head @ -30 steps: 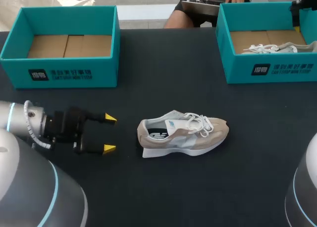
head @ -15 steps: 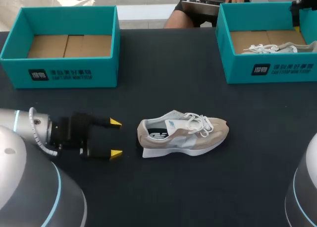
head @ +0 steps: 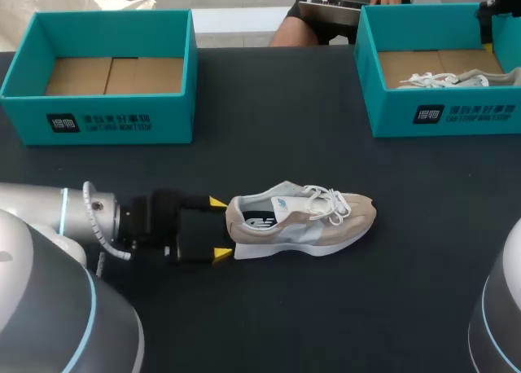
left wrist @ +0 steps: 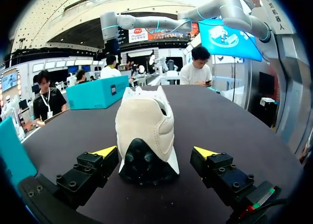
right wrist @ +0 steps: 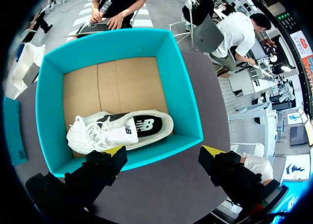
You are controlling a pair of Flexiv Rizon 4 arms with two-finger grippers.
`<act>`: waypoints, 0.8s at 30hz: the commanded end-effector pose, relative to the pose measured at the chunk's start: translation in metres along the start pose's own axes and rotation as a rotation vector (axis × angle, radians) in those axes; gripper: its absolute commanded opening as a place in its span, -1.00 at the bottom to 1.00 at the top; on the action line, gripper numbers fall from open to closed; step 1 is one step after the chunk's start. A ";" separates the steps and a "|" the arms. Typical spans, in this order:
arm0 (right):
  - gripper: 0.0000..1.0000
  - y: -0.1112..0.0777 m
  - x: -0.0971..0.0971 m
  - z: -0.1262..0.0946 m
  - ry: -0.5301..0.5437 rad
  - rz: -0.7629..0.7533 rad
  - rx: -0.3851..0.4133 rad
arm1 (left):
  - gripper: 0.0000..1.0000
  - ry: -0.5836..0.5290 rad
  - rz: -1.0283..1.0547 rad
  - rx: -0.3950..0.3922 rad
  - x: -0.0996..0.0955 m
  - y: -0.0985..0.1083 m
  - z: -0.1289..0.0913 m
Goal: Take the shoe out of the shoebox, open the shoe tongue, remove and reinsert the insole, then place the shoe into the shoebox
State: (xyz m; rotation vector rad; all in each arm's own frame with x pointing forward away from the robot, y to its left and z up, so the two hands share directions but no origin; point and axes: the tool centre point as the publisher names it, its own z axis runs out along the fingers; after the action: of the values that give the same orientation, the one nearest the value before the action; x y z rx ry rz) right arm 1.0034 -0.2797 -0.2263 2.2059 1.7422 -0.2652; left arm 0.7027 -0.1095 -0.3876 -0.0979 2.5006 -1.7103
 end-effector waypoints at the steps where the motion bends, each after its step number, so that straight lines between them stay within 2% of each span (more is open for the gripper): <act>1: 1.00 -0.001 0.000 0.000 0.001 0.000 -0.001 | 1.00 -0.012 0.003 -0.001 -0.007 0.003 0.019; 10: 1.00 -0.001 0.000 0.000 0.001 0.000 -0.001 | 1.00 -0.010 -0.006 -0.005 -0.014 0.004 0.040; 24: 1.00 -0.001 0.000 0.000 0.001 0.000 -0.001 | 1.00 -0.001 -0.026 -0.040 -0.010 0.012 0.065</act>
State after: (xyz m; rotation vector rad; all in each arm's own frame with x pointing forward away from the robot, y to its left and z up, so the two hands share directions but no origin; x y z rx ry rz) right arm 1.0034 -0.2797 -0.2263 2.2059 1.7422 -0.2652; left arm 0.7197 -0.1559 -0.4176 -0.1293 2.5367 -1.6839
